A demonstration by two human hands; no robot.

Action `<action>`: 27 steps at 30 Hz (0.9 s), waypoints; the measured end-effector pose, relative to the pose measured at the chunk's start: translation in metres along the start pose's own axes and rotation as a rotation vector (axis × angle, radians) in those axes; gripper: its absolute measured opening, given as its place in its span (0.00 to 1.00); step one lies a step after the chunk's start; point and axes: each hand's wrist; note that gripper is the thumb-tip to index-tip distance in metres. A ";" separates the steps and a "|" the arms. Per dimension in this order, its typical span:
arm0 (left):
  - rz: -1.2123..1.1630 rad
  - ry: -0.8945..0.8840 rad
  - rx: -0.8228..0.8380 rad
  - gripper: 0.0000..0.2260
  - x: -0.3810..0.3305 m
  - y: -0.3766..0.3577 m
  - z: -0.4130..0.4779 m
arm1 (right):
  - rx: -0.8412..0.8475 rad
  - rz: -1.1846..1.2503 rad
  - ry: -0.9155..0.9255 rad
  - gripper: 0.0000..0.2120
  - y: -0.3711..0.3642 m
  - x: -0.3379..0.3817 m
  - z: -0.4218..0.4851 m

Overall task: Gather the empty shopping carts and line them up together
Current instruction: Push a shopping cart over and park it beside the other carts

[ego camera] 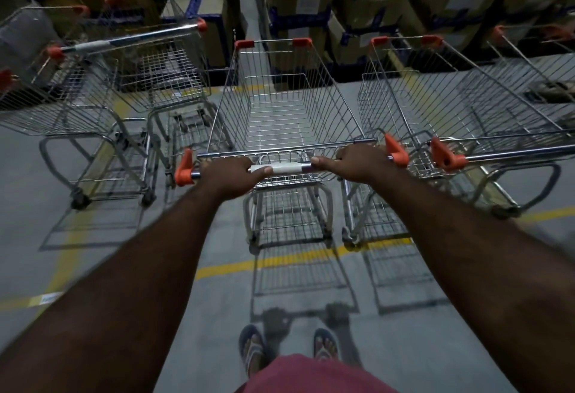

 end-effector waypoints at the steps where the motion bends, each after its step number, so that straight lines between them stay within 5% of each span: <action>1: 0.009 -0.001 -0.004 0.45 -0.001 -0.001 -0.003 | -0.005 -0.010 0.005 0.52 0.000 0.000 -0.004; 5: 0.026 -0.021 -0.049 0.34 -0.006 -0.008 -0.017 | -0.013 -0.067 0.015 0.45 -0.004 -0.001 -0.020; 21: 0.079 -0.011 -0.112 0.35 -0.022 -0.027 -0.076 | -0.037 -0.047 0.037 0.40 -0.019 -0.001 -0.076; 27: 0.071 -0.035 -0.119 0.39 -0.017 -0.031 -0.082 | -0.036 -0.022 0.031 0.45 -0.025 0.000 -0.082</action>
Point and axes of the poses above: each hand's wrist, its own z-axis towards the middle knuckle, its own y-axis out of the back of the hand, x = y × z, and after that the axes turned 6 degrees about z, right-handed
